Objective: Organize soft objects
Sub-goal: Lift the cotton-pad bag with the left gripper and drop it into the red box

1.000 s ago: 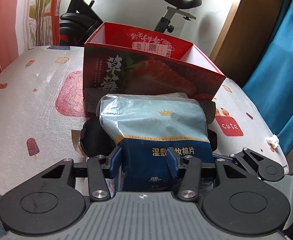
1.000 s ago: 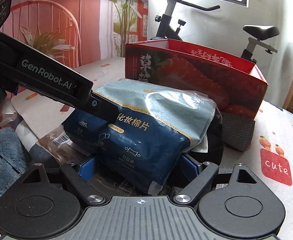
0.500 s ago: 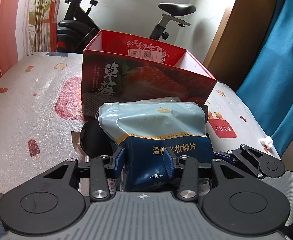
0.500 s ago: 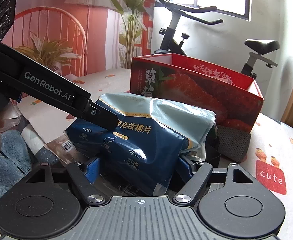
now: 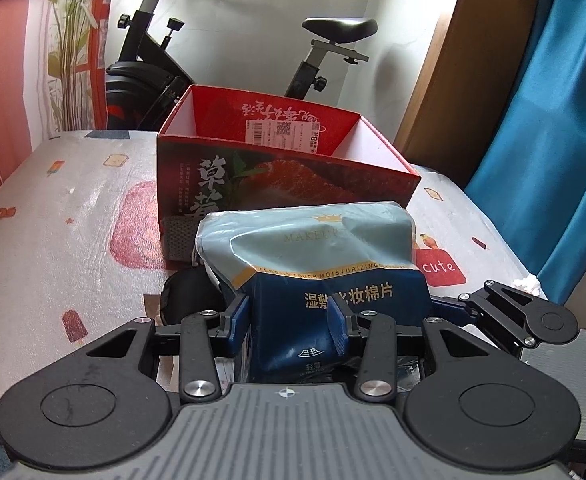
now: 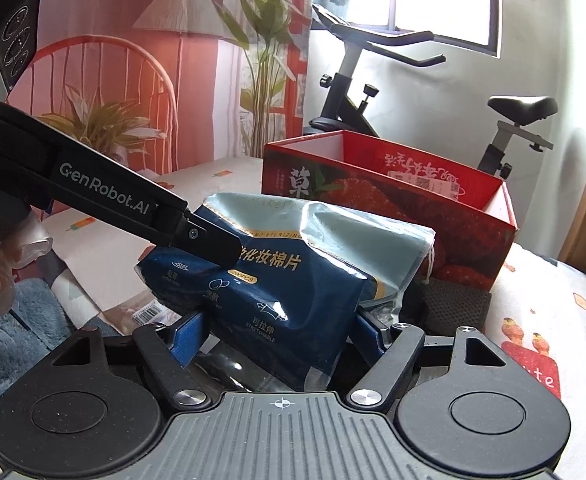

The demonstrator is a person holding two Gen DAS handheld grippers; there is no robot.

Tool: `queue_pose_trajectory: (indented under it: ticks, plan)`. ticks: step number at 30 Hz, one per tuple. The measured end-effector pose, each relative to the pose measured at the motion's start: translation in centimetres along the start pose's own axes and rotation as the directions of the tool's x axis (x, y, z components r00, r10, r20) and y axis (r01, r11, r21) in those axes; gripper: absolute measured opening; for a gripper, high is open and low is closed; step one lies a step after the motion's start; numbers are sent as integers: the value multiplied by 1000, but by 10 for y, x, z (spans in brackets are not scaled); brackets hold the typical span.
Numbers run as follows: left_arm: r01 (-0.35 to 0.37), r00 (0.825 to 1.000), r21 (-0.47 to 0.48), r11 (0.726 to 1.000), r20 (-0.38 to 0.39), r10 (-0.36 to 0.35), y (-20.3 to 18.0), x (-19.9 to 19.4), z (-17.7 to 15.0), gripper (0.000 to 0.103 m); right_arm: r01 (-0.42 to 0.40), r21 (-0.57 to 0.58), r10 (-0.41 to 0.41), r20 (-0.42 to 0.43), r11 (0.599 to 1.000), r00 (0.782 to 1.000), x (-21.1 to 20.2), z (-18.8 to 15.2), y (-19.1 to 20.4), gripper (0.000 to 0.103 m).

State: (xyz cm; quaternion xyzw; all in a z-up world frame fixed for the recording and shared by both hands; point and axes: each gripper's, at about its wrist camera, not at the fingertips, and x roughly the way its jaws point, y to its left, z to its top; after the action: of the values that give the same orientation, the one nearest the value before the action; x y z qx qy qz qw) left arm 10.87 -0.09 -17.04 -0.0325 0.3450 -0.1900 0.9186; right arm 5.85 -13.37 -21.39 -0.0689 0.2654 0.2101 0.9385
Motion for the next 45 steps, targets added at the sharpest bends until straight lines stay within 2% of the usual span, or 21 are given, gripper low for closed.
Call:
queue_pose_trajectory:
  ticks: [5,10,16,20,24,30,33,36,45]
  plan:
    - [-2,999,71,998,47,-2,-10,-9,28,44,27,-41,-25,52,999,998,-10,29,-12,73]
    - [46,994,46,998,93,-50,-8,-5,70,44,32,-35,-30,74,999,997,-10,67,-39,73]
    - [138,988,25,990,63,-139,0,41,125,45,70,-43,-67,59,997,996,22,108,-86,73]
    - [153,988,-30,988,38,-152,7,80,149,45,71,-30,-70,7,997,997,61,127,-114,73]
    - [126,992,-43,991,-8,-127,14,113,160,46,53,-34,-54,-53,998,997,94,139,-131,73]
    - [125,990,-85,988,-50,-130,27,155,180,47,16,59,-9,-125,998,992,137,153,-159,73]
    - [110,989,-102,989,-89,-120,30,175,181,47,20,60,-9,-180,998,984,161,152,-167,73]
    - [103,989,-85,991,-96,-111,30,190,184,47,23,84,-5,-212,996,977,179,152,-175,73]
    - [78,983,-73,994,-158,-88,35,220,178,47,23,270,64,-309,963,949,211,129,-196,72]
